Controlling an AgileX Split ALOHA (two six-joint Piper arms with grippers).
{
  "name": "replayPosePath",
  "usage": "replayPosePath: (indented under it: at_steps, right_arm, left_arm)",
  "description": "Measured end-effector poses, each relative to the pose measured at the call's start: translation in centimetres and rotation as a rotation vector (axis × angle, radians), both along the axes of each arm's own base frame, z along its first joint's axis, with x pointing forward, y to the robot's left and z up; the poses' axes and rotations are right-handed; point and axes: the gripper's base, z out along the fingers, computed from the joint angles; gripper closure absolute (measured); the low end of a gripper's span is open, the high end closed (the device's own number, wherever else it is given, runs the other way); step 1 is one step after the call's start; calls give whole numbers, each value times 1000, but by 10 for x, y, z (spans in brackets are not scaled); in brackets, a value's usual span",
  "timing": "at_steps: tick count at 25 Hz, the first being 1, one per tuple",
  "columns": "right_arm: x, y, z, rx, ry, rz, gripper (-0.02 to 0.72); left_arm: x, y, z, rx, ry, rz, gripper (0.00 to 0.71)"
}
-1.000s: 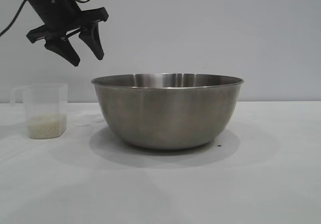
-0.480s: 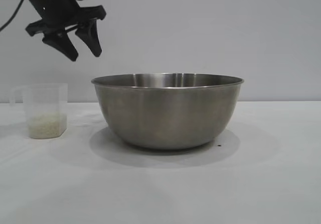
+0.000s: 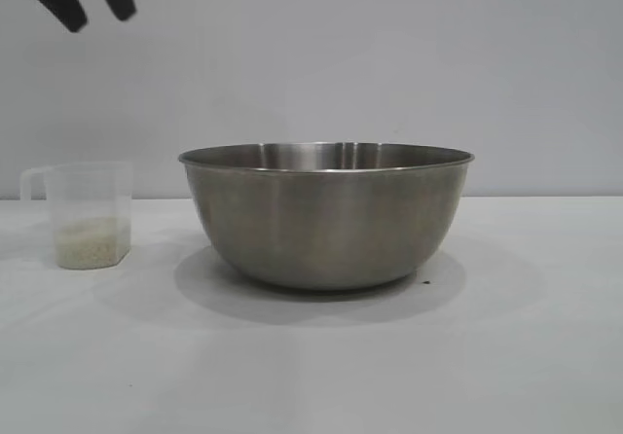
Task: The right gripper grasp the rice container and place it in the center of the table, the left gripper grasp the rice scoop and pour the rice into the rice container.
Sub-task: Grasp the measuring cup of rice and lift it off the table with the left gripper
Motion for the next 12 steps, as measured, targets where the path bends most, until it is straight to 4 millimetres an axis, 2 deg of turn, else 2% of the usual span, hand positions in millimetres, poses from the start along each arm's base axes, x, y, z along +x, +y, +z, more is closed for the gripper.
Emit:
replayPosePath:
  at_steps: [9,12]
  right_arm:
    - [0,0,0,0,0,0,279]
    - [0,0,0,0,0,0,279]
  left_arm:
    - [-40,7,16,44,239,2,333]
    - [-48,10,25,60,235,10,333]
